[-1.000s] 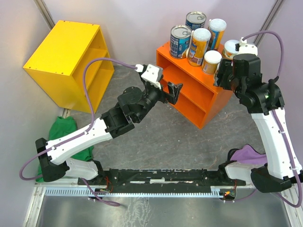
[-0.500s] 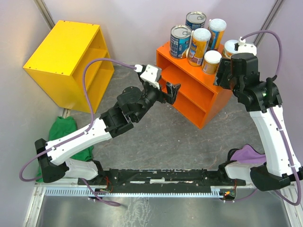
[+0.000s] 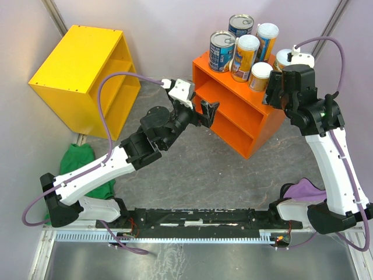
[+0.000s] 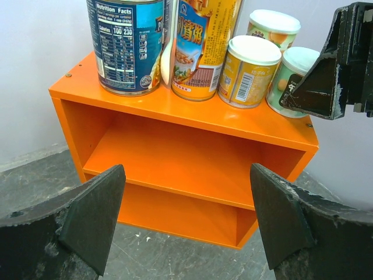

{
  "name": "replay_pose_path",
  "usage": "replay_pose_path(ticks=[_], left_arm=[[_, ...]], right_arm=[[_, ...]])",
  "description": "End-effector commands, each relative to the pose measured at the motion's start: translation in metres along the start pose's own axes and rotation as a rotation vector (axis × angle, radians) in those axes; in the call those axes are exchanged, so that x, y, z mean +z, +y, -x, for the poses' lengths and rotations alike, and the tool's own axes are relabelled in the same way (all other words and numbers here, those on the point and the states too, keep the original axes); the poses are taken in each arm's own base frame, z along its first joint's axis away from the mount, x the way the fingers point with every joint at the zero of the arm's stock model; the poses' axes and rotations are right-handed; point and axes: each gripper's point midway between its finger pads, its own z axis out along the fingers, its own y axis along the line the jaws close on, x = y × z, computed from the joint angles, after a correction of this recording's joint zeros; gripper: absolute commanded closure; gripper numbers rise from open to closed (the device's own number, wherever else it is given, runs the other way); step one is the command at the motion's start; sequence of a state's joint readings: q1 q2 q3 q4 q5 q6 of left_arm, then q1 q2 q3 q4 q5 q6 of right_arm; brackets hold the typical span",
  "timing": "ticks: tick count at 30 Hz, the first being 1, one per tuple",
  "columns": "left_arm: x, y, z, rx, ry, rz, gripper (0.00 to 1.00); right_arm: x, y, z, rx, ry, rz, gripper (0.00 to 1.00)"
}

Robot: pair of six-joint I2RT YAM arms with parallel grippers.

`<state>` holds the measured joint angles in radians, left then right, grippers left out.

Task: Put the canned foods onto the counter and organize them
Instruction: Place the canned food on the counter.

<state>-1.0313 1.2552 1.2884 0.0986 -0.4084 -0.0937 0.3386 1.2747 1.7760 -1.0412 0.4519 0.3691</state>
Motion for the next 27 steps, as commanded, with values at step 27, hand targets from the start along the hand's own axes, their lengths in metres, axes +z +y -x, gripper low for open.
replay_pose_path(ticks=[27], left_arm=[[-0.014,0.043,0.013,-0.076,-0.013,0.088,0.06]], right_arm=[[-0.045,-0.005,0.009,0.039,-0.064,0.107,0.08]])
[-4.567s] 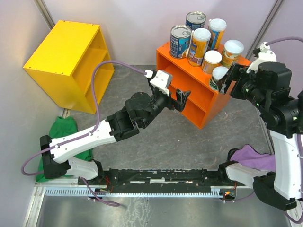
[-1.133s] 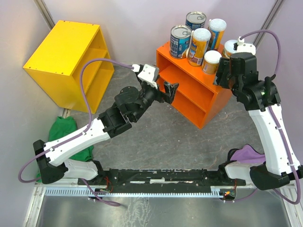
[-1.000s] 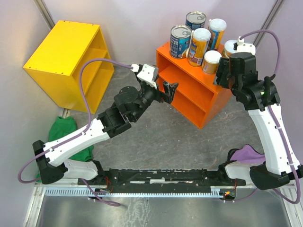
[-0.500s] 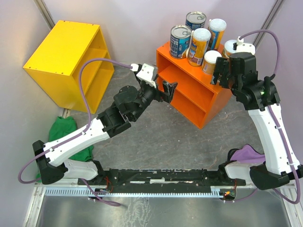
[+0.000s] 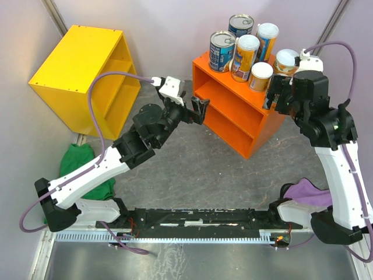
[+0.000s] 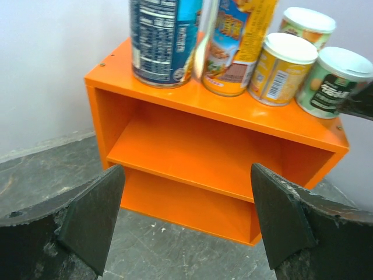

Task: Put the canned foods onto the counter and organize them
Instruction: Place the canned food on the counter, then reset both arms

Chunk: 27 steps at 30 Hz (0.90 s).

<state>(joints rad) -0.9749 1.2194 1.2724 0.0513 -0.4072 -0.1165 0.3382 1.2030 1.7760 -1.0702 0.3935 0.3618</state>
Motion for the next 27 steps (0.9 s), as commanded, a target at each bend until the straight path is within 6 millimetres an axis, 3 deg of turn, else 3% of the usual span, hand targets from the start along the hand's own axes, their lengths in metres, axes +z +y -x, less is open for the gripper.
replay_pose_path(ticks=[1,8,14,19,27], left_arm=[[-0.008,0.023,0.011,-0.082,-0.020,0.041,0.05],[-0.018,0.064,-0.016,-0.123,0.031,0.124,0.04],[-0.037,0.097,-0.070,-0.135,0.114,0.214,0.04],[-0.059,0.119,-0.118,-0.147,0.180,0.301,0.02],[-0.098,0.145,-0.161,-0.204,0.140,0.393,0.00]], right_arm=[[-0.023,-0.003,0.007,0.030,-0.050,0.041,0.08],[-0.035,-0.025,-0.019,0.025,-0.045,-0.007,0.07],[-0.035,-0.050,-0.059,0.035,-0.035,-0.089,0.00],[-0.033,-0.067,-0.097,0.044,0.019,-0.150,0.01],[-0.034,-0.090,-0.147,0.109,0.023,-0.213,0.01]])
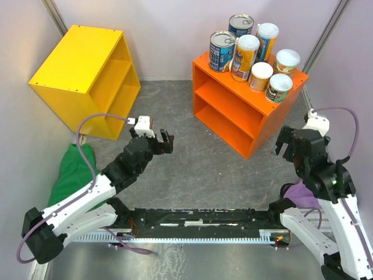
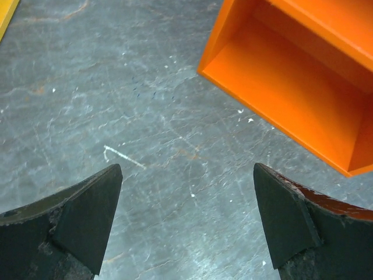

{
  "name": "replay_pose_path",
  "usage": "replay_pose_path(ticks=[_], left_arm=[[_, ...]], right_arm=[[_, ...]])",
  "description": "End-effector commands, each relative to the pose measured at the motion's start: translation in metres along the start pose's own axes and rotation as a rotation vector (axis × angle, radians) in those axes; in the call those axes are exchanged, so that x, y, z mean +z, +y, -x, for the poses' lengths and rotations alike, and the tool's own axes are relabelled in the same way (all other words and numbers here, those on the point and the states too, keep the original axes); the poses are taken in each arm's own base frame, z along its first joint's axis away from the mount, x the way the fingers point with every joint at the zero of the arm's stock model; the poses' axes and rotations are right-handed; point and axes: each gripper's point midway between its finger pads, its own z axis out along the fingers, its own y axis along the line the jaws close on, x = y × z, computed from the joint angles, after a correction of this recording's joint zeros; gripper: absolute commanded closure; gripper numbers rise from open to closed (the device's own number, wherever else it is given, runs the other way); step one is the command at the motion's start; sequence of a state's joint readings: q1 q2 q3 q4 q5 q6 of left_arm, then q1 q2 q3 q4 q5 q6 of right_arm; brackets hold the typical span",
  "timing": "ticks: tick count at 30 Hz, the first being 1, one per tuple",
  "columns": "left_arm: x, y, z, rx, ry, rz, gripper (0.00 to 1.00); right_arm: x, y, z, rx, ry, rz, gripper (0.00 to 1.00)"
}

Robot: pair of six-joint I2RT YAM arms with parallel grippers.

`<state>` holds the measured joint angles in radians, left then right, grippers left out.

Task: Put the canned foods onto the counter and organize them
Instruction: Reset both arms

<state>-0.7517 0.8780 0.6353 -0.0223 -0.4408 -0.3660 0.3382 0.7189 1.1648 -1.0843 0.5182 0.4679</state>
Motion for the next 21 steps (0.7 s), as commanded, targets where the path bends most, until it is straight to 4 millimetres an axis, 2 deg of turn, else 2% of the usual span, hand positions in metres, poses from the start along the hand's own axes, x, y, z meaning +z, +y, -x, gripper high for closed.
replay_pose_path(ticks=[1,8,13,21], left_arm=[[-0.007,0.015,0.011,-0.124,-0.122,0.046,0.00],[-0.007,0.025,-0.003,-0.090,-0.118,0.075,0.01],[-0.004,0.023,-0.001,-0.075,-0.122,0.066,0.01],[-0.002,0.022,0.001,-0.050,-0.129,0.062,0.01]], right_arm=[[-0.001,-0.017,-0.012,0.083,-0.060,-0.049,0.01],[-0.007,-0.034,-0.023,0.141,-0.115,-0.078,0.01],[-0.005,-0.041,-0.027,0.137,-0.097,-0.121,0.01],[-0.007,-0.044,-0.022,0.141,-0.124,-0.136,0.01]])
